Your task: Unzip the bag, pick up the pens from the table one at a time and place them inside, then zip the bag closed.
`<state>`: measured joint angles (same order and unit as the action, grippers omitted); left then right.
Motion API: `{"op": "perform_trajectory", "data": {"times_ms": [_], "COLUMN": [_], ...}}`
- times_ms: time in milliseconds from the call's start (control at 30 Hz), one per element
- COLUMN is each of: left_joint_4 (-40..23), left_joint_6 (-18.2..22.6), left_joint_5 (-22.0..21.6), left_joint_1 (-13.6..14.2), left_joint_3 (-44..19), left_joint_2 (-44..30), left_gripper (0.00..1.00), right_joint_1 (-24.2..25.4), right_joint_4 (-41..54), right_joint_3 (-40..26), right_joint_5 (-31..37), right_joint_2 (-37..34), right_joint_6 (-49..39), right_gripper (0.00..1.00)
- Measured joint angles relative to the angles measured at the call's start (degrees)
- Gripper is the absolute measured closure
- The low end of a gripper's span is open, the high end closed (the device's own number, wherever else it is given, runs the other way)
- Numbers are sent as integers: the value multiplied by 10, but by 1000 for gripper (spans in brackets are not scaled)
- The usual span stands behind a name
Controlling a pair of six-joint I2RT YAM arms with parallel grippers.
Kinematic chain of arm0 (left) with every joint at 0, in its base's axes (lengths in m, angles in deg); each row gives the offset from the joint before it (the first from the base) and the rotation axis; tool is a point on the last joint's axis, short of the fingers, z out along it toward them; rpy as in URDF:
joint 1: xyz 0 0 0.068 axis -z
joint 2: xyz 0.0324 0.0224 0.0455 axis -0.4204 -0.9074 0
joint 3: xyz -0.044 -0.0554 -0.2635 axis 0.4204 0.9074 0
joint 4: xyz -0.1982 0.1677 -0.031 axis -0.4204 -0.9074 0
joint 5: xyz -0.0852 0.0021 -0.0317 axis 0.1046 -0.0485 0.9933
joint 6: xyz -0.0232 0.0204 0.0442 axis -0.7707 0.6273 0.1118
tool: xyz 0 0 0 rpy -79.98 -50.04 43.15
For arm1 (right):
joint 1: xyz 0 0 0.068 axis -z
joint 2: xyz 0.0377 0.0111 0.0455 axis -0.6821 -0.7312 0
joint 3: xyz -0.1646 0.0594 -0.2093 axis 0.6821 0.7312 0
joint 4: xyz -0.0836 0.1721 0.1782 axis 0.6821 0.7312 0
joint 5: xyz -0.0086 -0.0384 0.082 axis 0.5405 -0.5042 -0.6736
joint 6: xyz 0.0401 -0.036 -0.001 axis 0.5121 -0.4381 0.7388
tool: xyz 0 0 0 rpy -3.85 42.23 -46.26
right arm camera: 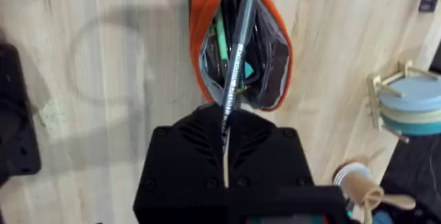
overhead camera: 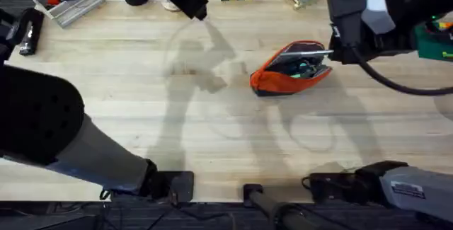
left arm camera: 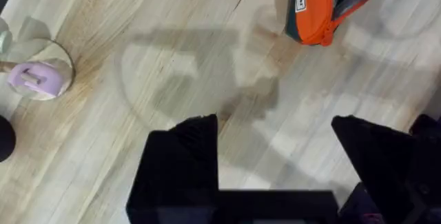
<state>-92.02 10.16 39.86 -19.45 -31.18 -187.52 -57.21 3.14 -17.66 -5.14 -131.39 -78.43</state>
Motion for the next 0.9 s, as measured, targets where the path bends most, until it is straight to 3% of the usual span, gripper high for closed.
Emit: {"op": "perform_trajectory", "data": {"times_ms": [367,600,900], "left_joint_4": [0,0,0], "left_joint_6": [0,0,0], "left_joint_5": [0,0,0], "left_joint_1": [0,0,0], "left_joint_3": [0,0,0], "left_joint_2": [0,0,0], "left_gripper": [6,6,6], "right_joint_1": [79,86,96], "right_joint_4": [-5,-14,-33], "right_joint_3": [0,0,0], "right_joint_5": [-69,-100,-100], "right_joint_2": [-68,-128,-237], "right_joint_6": [-142,-211,-229], "right_gripper": [970,970,970]}}
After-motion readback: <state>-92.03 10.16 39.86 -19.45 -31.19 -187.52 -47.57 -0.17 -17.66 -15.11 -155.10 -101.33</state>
